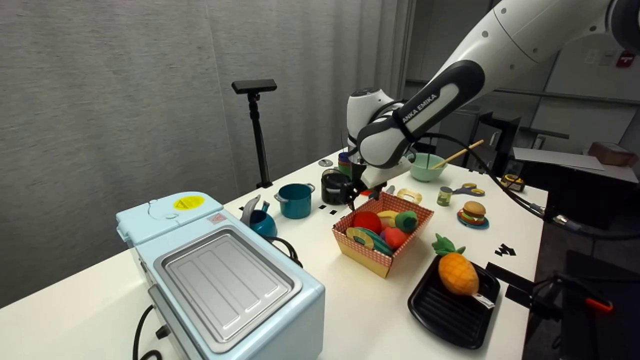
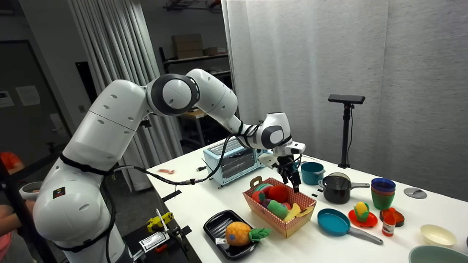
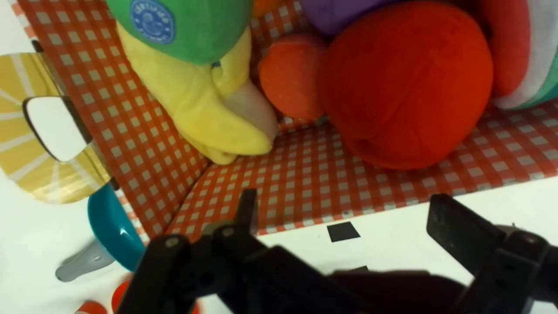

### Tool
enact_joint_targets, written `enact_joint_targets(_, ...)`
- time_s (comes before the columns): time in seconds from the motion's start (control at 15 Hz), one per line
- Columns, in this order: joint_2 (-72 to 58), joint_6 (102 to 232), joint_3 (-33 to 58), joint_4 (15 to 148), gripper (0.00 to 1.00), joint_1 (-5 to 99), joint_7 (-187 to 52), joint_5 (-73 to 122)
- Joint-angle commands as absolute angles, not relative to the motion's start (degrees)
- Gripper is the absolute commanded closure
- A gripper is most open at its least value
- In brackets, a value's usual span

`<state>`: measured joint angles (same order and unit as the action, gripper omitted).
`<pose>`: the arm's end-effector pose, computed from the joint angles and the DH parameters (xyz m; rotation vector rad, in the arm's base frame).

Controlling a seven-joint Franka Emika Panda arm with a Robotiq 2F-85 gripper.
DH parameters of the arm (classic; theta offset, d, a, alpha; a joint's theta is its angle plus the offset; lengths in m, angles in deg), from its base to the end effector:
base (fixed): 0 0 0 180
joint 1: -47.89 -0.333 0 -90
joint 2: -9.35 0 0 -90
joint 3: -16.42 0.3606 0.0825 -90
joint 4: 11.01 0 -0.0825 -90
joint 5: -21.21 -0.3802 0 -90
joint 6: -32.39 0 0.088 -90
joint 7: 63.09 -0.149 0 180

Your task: Remove the yellow and red objects from the brown box and put them in the black tray

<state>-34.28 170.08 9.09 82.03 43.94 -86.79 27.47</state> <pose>0.7203 -0.0351 0.1738 2.9376 -0.5291 0.0740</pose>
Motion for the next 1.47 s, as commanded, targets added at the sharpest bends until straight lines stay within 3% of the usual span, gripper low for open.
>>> enact_joint_targets(0.0, -29.33, 171.41, 9.24, 86.7, 0.0, 44.4, -84.36, 26.33)
enact_joint_targets(1.4, -29.37, 167.96, 13.59, 91.72, 0.0, 40.86, -83.08, 25.48)
